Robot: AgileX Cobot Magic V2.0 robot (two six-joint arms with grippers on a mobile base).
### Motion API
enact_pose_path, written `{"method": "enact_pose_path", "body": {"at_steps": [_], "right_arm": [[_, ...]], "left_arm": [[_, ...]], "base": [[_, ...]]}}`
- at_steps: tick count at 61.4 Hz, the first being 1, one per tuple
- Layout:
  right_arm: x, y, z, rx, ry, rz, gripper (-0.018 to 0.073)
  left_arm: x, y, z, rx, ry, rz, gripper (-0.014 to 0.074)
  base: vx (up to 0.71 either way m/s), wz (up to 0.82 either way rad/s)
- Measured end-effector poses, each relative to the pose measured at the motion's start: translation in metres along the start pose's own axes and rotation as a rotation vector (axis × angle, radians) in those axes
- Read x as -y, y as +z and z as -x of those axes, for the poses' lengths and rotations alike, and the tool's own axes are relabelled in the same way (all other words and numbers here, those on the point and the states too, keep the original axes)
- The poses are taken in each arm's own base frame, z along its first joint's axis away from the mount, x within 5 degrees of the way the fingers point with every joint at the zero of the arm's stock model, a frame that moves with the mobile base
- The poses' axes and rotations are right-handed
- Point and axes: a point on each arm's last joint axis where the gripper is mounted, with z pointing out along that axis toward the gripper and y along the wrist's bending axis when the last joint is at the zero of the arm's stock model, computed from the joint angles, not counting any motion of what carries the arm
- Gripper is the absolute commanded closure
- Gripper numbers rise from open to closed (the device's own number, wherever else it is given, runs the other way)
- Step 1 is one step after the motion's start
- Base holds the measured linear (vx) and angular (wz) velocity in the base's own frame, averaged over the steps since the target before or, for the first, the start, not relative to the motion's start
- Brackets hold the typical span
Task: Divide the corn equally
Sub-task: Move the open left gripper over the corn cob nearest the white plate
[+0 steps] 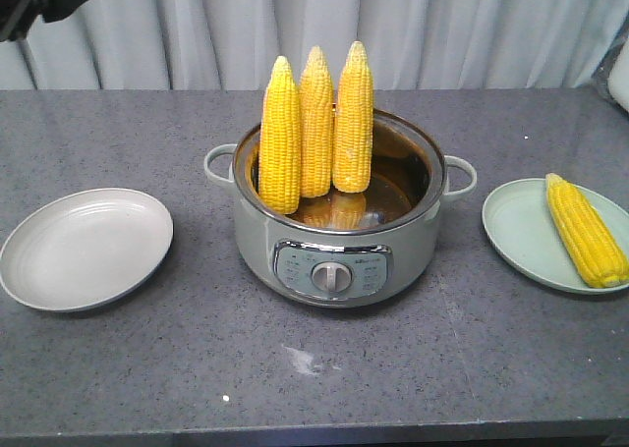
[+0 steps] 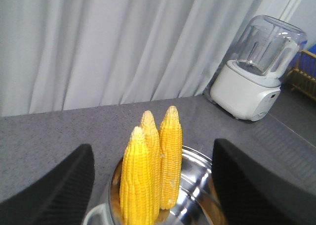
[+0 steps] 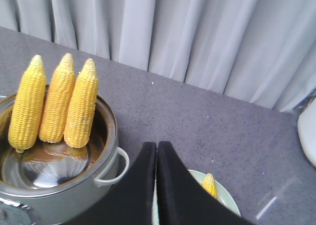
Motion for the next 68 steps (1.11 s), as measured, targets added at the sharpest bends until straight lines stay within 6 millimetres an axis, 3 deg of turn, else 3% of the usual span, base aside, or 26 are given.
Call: {"method": "enact_pose_path", "body": {"at_steps": [7, 17, 33, 43, 68], "right_arm": [[-0.009, -0.017, -0.001, 0.017, -0.018, 0.001, 0.0568], [-0.012, -0.021, -0.003, -0.004, -0.023, 0.014, 0.0568], [-0.012, -0.020, -0.004, -0.015, -0.023, 0.015, 0.0568], [-0.012, -0.020, -0.005, -0.016, -0.023, 0.015, 0.0568], [-0.011, -0.018, -0.005, -0.030, -0.022, 0.021, 0.0568]], "left_arm": [[-0.020, 0.045, 0.013, -0.045, -0.007, -0.055, 0.0106], [-0.042, 0.100, 0.020, -0.092, -0.019, -0.142, 0.0105], [-0.057, 0.159, -0.002, -0.155, -0.074, -0.194, 0.0102], [-0.060, 0.177, -0.021, -0.202, -0.103, -0.206, 0.0078], [-0.057, 0.197, -0.043, -0.258, -0.137, -0.224, 0.0068]], "base": [[0.00, 0.00], [0.00, 0.00], [0.00, 0.00], [0.00, 0.00], [0.00, 0.00]]}}
